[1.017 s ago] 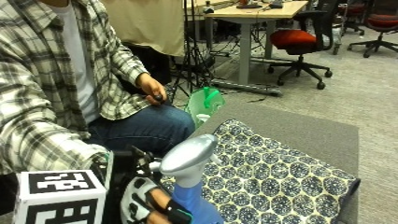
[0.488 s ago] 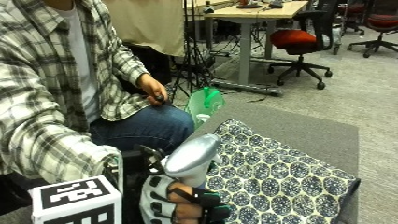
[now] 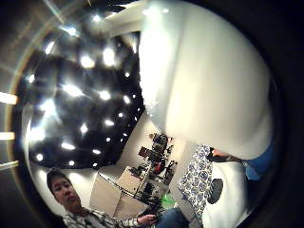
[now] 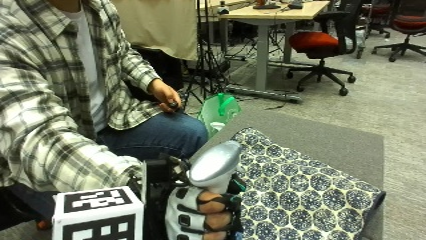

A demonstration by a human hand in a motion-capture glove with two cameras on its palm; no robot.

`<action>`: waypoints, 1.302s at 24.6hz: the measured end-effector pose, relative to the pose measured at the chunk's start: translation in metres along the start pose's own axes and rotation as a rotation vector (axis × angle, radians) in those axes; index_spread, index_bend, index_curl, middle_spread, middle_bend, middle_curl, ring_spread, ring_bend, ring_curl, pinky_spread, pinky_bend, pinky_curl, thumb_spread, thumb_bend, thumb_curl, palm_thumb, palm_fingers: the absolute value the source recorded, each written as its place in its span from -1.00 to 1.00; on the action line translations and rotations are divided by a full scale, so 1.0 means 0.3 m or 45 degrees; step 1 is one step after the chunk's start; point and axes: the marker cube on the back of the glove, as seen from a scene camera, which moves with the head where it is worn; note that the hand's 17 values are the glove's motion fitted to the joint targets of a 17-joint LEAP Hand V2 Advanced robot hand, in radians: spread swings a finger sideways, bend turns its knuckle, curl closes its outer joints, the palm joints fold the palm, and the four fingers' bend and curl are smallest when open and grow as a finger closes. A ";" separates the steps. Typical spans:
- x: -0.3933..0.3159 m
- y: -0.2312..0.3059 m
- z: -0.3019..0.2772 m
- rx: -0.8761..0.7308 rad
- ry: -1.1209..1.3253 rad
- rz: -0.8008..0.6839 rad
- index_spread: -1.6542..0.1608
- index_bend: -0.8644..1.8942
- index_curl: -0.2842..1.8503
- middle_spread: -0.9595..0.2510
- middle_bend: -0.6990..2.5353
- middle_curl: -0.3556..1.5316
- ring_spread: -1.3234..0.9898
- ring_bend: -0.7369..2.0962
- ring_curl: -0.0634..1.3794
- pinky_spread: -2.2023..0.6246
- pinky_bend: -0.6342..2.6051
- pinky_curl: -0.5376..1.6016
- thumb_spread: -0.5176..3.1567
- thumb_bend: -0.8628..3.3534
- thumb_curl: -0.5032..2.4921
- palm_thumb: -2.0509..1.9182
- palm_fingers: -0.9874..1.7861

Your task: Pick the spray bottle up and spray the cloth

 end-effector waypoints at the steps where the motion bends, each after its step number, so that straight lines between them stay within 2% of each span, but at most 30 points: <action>1: 0.001 -0.002 0.001 0.014 0.005 0.002 0.57 -0.24 -0.45 0.42 -0.27 -0.13 0.01 -0.07 -0.36 0.53 -0.30 -0.22 -0.37 -0.60 -0.27 0.57 0.60; 12: 0.012 -0.013 -0.011 0.075 -0.034 0.012 0.54 -0.13 -0.34 0.37 -0.22 -0.08 -0.03 -0.05 -0.30 0.47 -0.34 -0.20 -0.50 -0.60 -0.22 0.59 0.66; 32: -0.022 -0.020 -0.017 0.016 0.059 -0.030 0.54 -0.11 -0.25 0.37 -0.19 -0.04 -0.03 -0.02 -0.24 0.45 -0.34 -0.16 -0.60 -0.60 -0.17 0.59 0.64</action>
